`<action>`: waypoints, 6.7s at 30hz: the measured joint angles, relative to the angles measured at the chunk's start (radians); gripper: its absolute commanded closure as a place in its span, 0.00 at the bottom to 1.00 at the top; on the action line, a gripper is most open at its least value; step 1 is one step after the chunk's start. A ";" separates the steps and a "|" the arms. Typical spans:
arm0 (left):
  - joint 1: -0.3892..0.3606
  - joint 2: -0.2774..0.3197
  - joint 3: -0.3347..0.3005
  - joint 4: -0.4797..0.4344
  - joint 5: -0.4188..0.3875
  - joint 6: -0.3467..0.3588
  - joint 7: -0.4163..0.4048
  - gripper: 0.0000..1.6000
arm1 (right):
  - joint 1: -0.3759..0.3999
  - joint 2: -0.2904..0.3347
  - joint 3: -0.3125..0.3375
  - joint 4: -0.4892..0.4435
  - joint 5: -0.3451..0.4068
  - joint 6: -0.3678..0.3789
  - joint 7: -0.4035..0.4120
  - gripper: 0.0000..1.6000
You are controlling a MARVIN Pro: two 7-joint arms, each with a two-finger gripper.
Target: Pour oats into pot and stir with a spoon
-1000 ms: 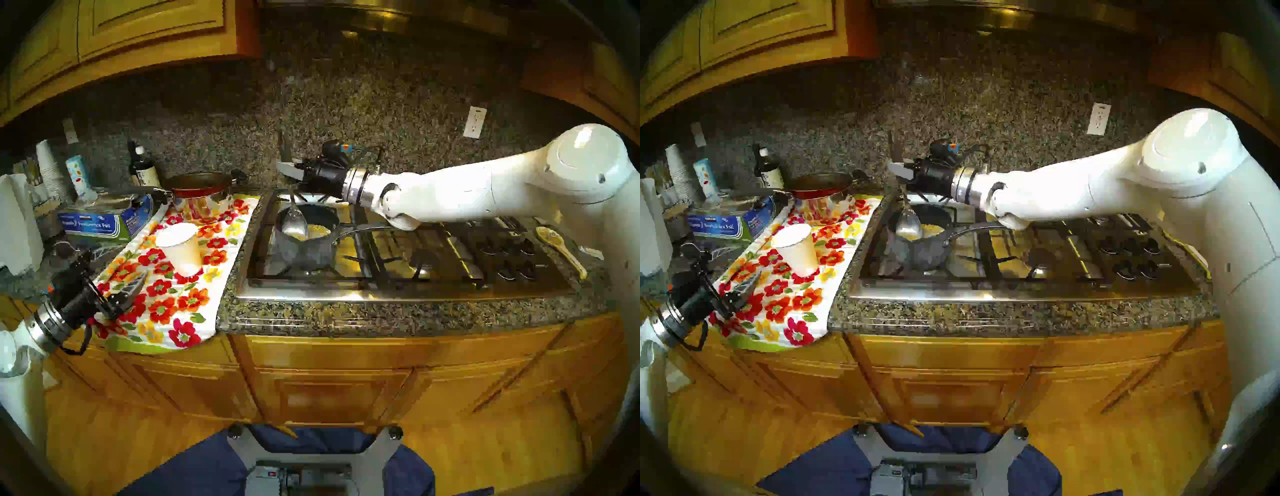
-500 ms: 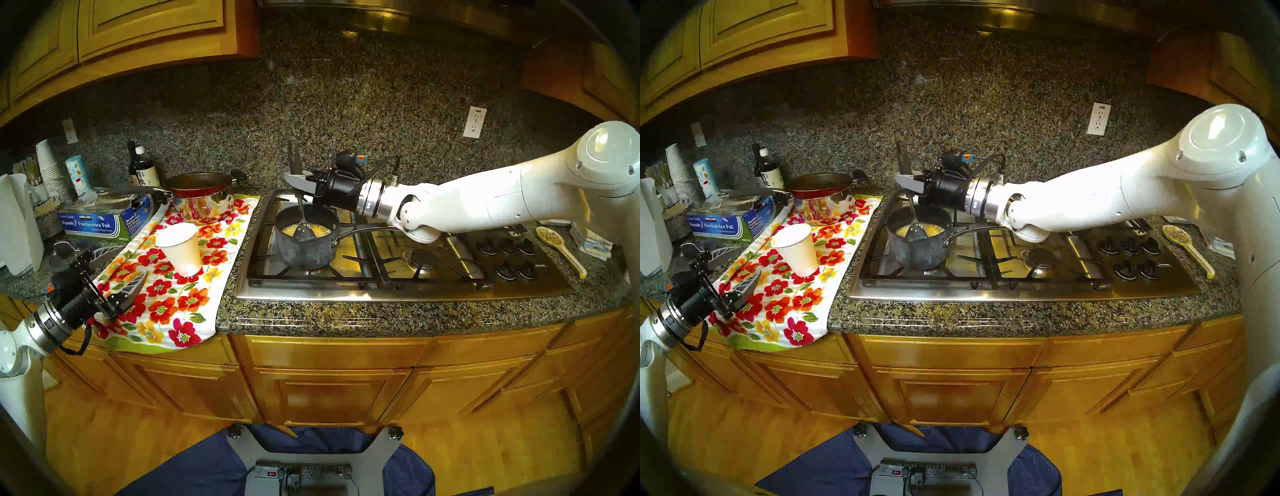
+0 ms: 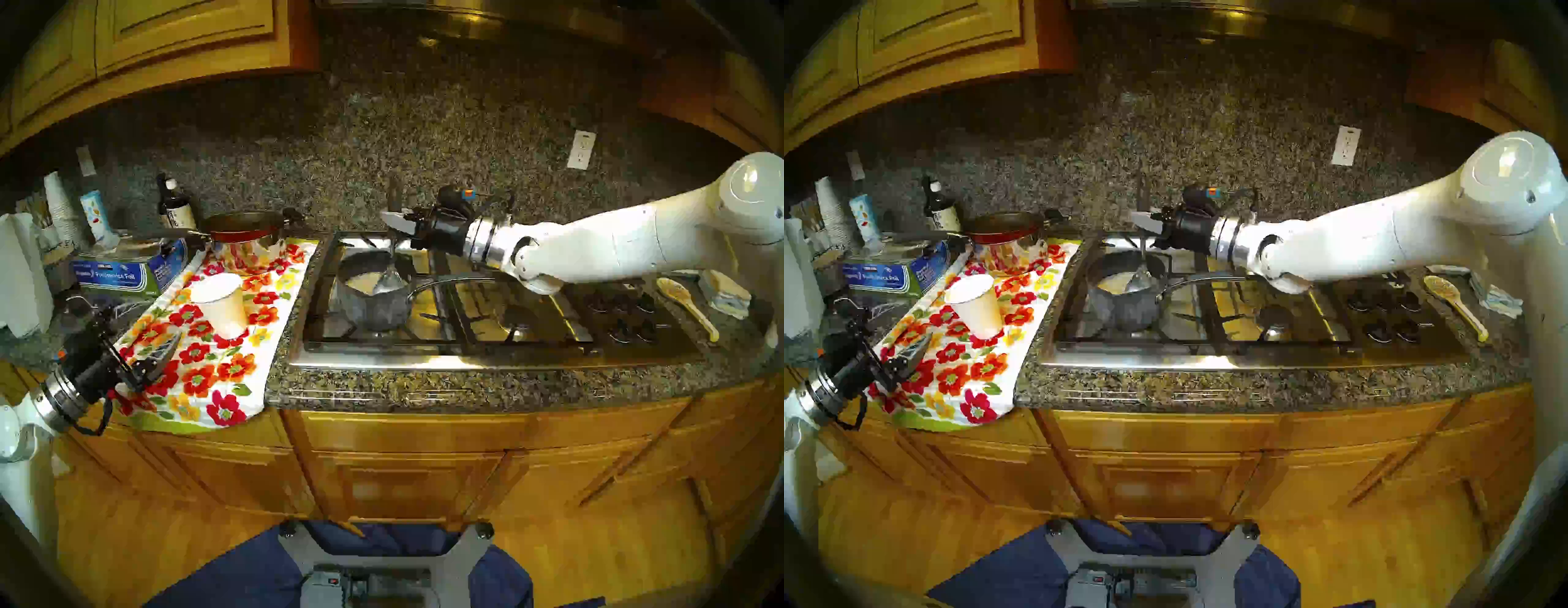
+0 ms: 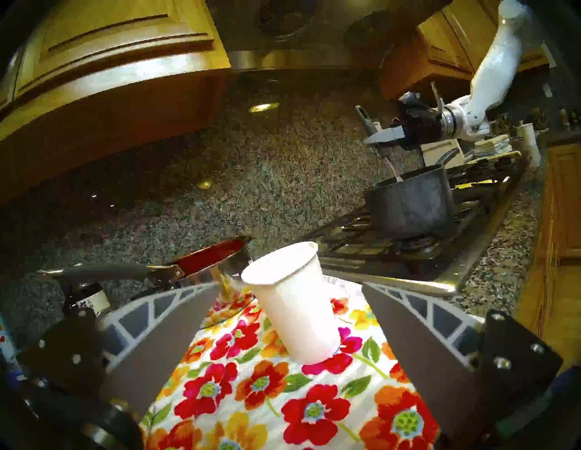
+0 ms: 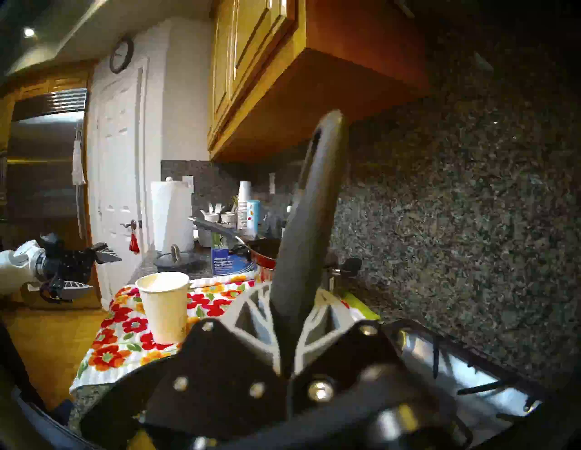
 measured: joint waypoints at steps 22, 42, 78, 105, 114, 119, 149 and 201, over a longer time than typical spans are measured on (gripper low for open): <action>0.000 0.000 0.000 0.000 0.000 0.000 0.000 0.00 | -0.114 -0.127 0.082 0.207 0.048 0.065 0.045 1.00; 0.000 0.000 0.000 0.000 0.000 0.000 0.000 0.00 | -0.069 -0.091 0.091 0.045 0.051 0.024 0.073 1.00; 0.000 0.000 0.000 0.000 0.000 0.000 0.000 0.00 | -0.084 -0.064 0.060 0.091 0.113 0.109 -0.008 1.00; 0.000 0.000 0.000 0.000 0.000 0.000 0.000 0.00 | -0.034 0.002 0.071 0.008 0.179 0.299 -0.002 1.00; 0.000 0.000 0.000 0.000 0.000 0.000 0.000 0.00 | -0.025 0.002 0.067 0.029 0.180 0.359 -0.003 1.00; 0.000 0.000 0.000 0.000 0.000 0.000 0.000 0.00 | -0.023 0.002 0.065 0.039 0.180 0.395 0.003 1.00; 0.000 0.000 0.000 0.000 0.000 0.000 0.000 0.00 | -0.016 -0.022 0.055 0.096 0.159 0.542 0.047 1.00; 0.000 0.000 0.000 0.000 0.000 0.000 0.000 0.00 | -0.054 -0.078 0.043 0.225 0.081 0.648 0.094 0.00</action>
